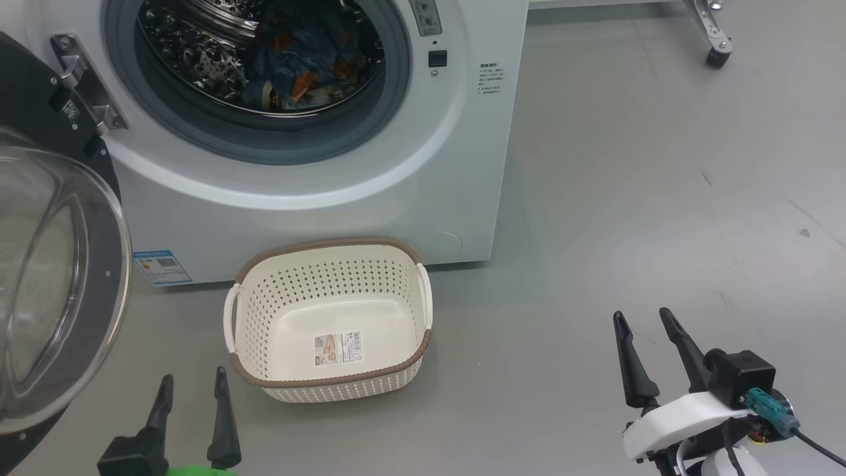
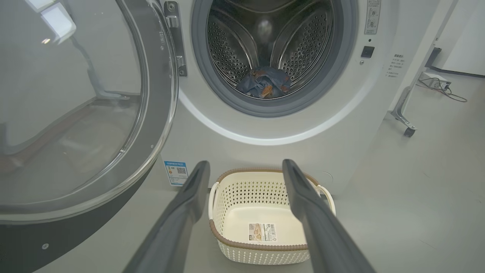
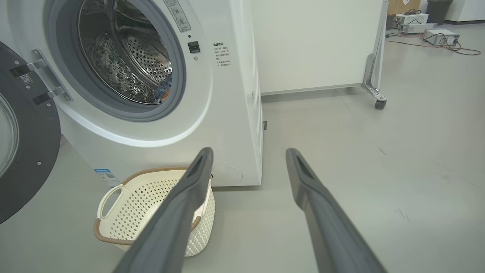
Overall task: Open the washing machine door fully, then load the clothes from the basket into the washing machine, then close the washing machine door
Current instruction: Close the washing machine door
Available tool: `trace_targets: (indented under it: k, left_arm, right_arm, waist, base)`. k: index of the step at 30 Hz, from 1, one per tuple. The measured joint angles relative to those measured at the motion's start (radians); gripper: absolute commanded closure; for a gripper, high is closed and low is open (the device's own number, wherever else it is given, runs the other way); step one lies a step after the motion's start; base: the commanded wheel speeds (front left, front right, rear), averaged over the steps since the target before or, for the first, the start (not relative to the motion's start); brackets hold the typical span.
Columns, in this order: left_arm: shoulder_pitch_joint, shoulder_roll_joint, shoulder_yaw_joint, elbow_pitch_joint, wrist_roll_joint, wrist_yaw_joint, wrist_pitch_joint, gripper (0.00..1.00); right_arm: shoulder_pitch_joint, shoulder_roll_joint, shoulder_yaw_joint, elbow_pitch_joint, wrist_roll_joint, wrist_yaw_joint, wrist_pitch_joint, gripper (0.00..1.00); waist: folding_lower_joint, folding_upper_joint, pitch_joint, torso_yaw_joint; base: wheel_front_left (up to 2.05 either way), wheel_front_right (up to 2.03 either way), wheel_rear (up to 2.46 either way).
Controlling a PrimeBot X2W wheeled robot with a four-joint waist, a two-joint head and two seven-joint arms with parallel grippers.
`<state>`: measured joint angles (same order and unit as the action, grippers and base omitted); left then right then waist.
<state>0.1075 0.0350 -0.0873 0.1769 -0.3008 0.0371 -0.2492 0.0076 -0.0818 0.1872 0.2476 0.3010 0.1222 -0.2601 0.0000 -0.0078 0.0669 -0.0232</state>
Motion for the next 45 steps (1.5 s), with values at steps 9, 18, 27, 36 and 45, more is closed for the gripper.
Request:
trace_targets:
  k: [9,18,27,36,45]
  left_arm:
    - [-0.002,0.0,-0.007,0.0,0.002,0.012,0.0,0.0]
    - [0.0,0.001,0.032,-0.021,-0.008,0.039,0.0,0.0]
    - [0.021,0.002,0.053,-0.037,-0.012,0.061,0.0,0.0]
    - [0.025,0.002,0.052,-0.047,-0.009,0.062,0.0,0.0]
    - [0.047,0.003,0.072,-0.058,-0.011,0.069,0.0,0.0]
  right_arm:
    - [-0.003,-0.011,-0.002,-0.009,-0.003,0.0,0.0,0.0]
    - [-0.045,-0.017,0.07,0.001,-0.004,0.0,0.0,0.0]
    - [-0.06,-0.022,0.108,0.023,0.002,0.0,0.0,0.0]
    - [-0.059,-0.027,0.092,0.024,0.013,0.0,0.0,0.0]
    - [-0.059,-0.023,0.115,0.025,0.013,0.0,0.0,0.0]
  waist:
    - [0.0,0.0,0.003,0.073]
    - [0.0,0.0,-0.004,0.185]
    - [0.0,0.0,-0.031,0.321]
    - [0.0,0.0,-0.061,0.447]
    - [0.0,0.0,-0.077,0.522]
  base:
    - [0.0,0.0,0.0]
    - [0.0,0.0,0.0]
    - [0.0,0.0,0.0]
    - [0.0,0.0,0.0]
    - [0.0,0.0,0.0]
